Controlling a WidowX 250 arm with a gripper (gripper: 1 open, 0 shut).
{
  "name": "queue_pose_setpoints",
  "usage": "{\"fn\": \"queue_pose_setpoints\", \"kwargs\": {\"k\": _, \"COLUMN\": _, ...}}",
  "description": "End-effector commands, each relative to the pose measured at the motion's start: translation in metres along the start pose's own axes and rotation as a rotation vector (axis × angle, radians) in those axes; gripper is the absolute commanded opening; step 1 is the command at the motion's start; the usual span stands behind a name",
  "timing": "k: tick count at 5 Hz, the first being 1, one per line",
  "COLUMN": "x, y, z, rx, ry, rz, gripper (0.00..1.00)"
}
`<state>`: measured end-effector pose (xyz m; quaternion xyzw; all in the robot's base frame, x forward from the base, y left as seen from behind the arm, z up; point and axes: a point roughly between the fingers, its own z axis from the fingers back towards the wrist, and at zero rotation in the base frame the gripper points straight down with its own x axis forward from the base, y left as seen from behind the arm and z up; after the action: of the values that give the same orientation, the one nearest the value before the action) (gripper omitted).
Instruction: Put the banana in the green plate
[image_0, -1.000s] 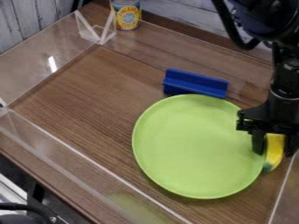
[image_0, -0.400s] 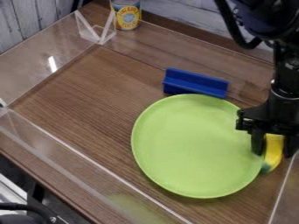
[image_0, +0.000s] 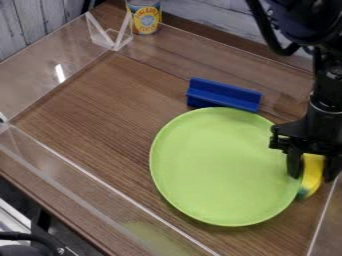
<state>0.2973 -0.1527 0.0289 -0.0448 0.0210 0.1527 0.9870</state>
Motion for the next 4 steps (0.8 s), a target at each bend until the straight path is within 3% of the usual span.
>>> {"fn": "queue_pose_setpoints", "kwargs": {"k": 1, "x": 0.001, "y": -0.008, "z": 0.007, "rx": -0.023, "ry": -0.015, "rz": -0.029, "gripper": 0.0}}
{"fn": "queue_pose_setpoints", "kwargs": {"k": 2, "x": 0.0, "y": -0.006, "z": 0.007, "rx": -0.021, "ry": -0.005, "rz": -0.034, "gripper": 0.0}}
{"fn": "queue_pose_setpoints", "kwargs": {"k": 4, "x": -0.006, "y": -0.003, "z": 0.023, "rx": 0.007, "ry": 0.01, "rz": -0.075, "gripper": 0.0}}
